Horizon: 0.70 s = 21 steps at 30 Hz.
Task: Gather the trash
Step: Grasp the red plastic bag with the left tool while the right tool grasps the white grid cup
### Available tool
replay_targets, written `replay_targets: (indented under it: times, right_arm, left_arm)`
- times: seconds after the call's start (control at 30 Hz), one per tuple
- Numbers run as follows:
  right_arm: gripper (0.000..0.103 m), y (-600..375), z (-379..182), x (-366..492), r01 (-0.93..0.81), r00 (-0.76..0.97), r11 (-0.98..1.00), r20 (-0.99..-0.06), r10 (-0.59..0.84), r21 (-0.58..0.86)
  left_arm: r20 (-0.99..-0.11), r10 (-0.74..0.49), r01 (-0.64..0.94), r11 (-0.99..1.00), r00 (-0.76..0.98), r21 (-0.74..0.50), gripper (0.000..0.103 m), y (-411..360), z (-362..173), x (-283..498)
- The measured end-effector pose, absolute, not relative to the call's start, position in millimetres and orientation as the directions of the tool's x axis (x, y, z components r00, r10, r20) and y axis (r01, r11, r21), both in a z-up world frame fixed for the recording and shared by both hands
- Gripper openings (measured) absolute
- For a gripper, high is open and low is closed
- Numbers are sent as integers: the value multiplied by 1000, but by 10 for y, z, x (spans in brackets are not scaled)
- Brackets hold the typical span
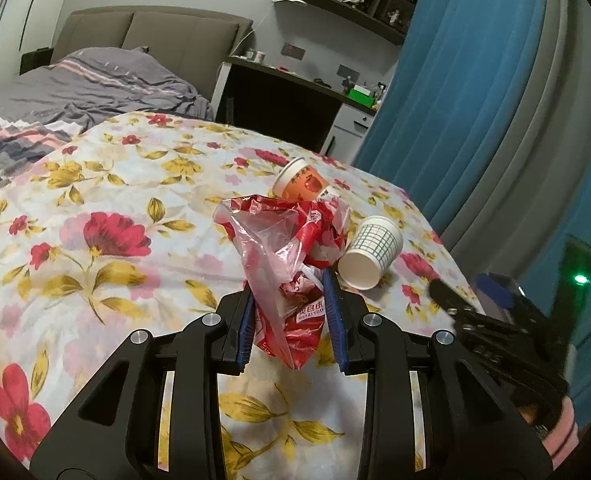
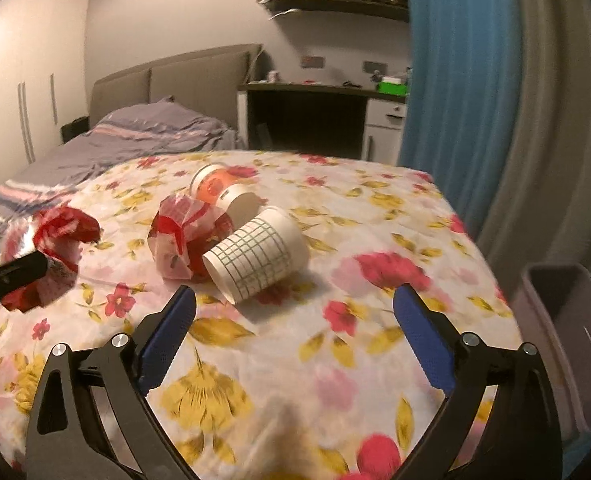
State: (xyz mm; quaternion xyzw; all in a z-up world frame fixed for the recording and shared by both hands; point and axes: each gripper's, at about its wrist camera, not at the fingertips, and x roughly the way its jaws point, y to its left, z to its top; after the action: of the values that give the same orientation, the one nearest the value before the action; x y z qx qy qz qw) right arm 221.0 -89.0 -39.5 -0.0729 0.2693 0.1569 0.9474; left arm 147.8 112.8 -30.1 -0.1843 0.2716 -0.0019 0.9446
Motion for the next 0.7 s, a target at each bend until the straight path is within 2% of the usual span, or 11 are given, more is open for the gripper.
replay_targets:
  times: [0.3, 0.7]
  right_arm:
    - [97, -663, -588, 2608, -464, 737, 880, -596, 318, -103]
    - [96, -548, -667, 3036, -546, 637, 837, -670, 382, -41]
  left_arm:
    - [-512, -108, -96, 929, 852, -357, 30, 1175, -319, 1561]
    - [-521, -108, -107, 925, 847, -365, 30, 1215, -351, 1684]
